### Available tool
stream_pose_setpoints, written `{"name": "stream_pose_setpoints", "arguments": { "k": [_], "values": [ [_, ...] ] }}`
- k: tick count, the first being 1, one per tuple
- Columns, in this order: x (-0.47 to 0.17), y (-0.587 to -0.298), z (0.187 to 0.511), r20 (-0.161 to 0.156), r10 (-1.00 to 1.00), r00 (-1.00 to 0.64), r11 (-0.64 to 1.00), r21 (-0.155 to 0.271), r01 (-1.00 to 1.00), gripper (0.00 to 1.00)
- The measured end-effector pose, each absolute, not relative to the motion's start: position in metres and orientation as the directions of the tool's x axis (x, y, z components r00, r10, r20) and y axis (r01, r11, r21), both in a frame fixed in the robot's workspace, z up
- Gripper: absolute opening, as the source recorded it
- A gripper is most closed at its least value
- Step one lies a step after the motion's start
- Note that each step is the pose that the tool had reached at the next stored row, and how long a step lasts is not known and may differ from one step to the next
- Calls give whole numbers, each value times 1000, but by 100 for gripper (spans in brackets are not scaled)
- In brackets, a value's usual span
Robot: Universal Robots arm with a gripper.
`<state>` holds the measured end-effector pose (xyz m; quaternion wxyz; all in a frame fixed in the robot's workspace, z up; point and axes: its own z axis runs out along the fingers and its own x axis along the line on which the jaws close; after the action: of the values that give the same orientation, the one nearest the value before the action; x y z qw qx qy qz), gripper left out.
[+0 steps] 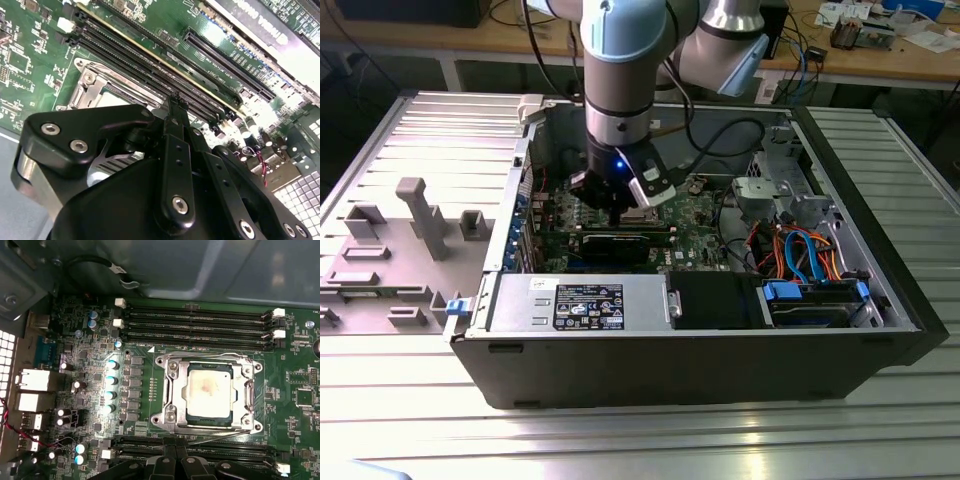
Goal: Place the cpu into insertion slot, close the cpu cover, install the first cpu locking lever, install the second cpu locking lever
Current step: 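Install the second cpu locking lever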
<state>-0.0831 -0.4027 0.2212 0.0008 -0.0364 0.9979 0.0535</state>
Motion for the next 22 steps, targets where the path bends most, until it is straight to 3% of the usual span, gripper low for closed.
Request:
{"name": "stream_pose_setpoints", "arguments": {
  "k": [22],
  "values": [
    [-92,-406,216,-6,-89,-996,987,134,-89,11]
  ]
}}
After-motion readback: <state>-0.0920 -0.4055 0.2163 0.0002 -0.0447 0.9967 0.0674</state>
